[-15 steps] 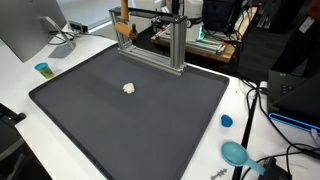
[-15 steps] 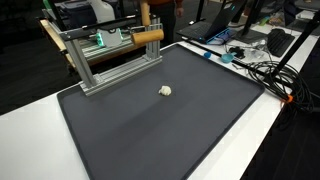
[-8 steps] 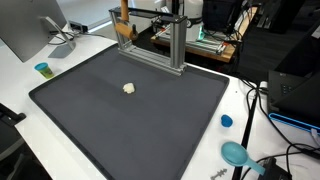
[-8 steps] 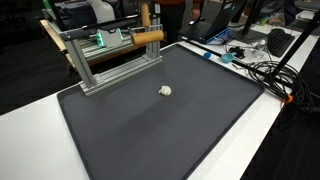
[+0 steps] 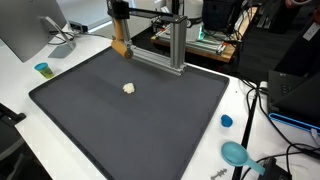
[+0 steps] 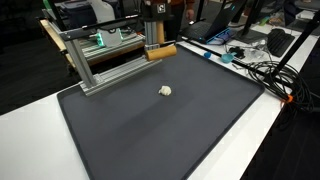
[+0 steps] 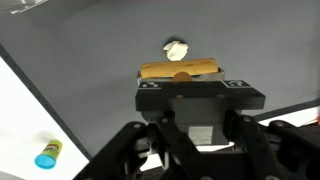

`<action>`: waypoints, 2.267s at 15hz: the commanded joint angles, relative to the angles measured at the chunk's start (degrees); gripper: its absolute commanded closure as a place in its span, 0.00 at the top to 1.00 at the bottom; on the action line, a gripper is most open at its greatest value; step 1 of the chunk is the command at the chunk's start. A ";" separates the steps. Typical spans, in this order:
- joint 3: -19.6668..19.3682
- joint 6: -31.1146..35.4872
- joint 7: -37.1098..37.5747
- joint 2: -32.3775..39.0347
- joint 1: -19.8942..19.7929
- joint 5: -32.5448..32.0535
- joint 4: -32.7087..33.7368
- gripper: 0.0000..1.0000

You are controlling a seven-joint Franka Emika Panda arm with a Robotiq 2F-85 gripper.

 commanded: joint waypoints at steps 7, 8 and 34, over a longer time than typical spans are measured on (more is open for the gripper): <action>-2.18 -0.43 -0.20 12.59 2.30 -0.81 6.54 0.47; -2.15 -0.68 -0.21 12.93 2.54 -0.71 6.53 0.47; -3.09 -0.01 0.09 18.07 3.73 0.76 6.62 0.47</action>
